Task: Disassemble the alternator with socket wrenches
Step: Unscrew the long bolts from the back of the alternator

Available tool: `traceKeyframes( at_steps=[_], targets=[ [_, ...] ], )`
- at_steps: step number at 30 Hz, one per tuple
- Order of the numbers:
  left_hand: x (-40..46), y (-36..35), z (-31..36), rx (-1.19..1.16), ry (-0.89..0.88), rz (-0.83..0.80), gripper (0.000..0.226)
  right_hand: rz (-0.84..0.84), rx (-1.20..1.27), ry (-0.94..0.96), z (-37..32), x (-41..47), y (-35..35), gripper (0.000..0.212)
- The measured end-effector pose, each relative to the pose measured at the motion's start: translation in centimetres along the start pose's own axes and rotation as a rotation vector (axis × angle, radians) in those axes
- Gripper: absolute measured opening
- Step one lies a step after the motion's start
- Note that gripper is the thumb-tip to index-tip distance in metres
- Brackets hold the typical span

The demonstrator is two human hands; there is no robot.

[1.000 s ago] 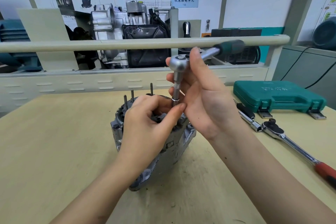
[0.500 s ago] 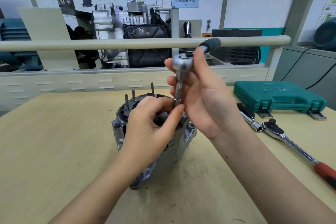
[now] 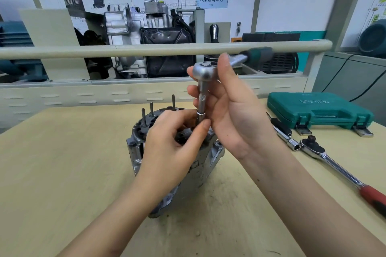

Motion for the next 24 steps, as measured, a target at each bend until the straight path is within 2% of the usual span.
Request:
traceKeyframes(
  at_steps=[4, 7, 11, 16, 21, 24],
  targets=[
    [-0.14, 0.05, 0.14, 0.004, -0.023, 0.004, 0.021, -0.023, -0.021, -0.028, 0.1, 0.04, -0.14, 0.042],
    [0.04, 0.21, 0.11, 0.004, -0.011, 0.016, 0.012, -0.023, 0.025, -0.03, 0.15, -0.15, -0.39, 0.057],
    [0.16, 0.29, -0.18, -0.028, 0.034, 0.029, 0.014, -0.029, 0.071, 0.036, -0.52, -0.27, -0.54, 0.035],
    [0.17, 0.21, -0.64, -0.059, 0.066, 0.002, 0.012, -0.048, 0.042, 0.019, -0.22, -0.33, -0.67, 0.051],
    [-0.03, -0.08, -0.17, -0.053, 0.01, -0.056, 0.01, -0.05, -0.011, -0.025, 0.1, 0.01, -0.35, 0.035],
    [0.0, 0.09, 0.12, -0.004, -0.031, -0.03, 0.005, -0.045, 0.013, -0.025, 0.08, -0.03, -0.42, 0.042]
  ],
)
Point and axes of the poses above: each hand's wrist, its own x-axis towards the middle knuckle, its own y-axis out of the back of the hand, z = x × y, the point moved 9 cm from there along x, towards the middle knuckle, and after that the axes turned 12 degrees about y, right-handed, at the moved point
